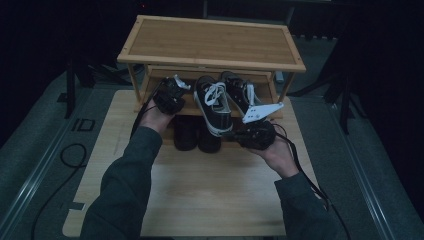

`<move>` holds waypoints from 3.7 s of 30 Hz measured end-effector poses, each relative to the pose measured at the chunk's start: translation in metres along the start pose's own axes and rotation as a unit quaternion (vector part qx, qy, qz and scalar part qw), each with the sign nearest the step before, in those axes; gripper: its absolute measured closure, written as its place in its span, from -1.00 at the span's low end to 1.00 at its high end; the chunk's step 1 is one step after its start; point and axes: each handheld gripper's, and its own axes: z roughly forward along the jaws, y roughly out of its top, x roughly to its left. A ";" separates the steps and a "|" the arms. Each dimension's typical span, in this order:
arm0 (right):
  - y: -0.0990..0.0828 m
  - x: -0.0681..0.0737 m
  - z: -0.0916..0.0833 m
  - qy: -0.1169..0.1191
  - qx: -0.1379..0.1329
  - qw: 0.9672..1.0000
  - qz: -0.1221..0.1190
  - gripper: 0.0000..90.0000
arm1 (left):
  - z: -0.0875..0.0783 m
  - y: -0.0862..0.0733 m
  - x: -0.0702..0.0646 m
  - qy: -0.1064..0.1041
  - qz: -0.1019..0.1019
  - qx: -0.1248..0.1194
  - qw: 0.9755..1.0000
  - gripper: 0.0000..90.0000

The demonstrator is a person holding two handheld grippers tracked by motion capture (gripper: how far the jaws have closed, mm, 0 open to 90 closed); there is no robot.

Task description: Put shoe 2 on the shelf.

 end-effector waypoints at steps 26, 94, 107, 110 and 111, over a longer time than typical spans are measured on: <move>0.011 0.005 0.023 -0.007 -0.007 1.000 -0.018 1.00 | -0.002 -0.002 -0.006 0.005 0.004 -0.003 1.000 1.00; 0.032 -0.020 0.074 -0.081 -0.024 0.996 -0.023 1.00 | -0.001 0.000 -0.006 0.002 0.003 0.000 1.000 1.00; 0.028 -0.017 0.071 -0.079 0.001 0.997 -0.025 1.00 | -0.001 -0.002 -0.004 -0.003 0.002 -0.005 1.000 1.00; 0.023 -0.019 0.063 -0.070 0.002 0.997 -0.020 1.00 | -0.001 -0.002 -0.005 -0.002 0.002 -0.005 1.000 1.00; 0.021 -0.021 0.061 -0.066 0.005 0.998 -0.017 1.00 | -0.001 -0.002 -0.005 -0.002 0.002 -0.005 1.000 1.00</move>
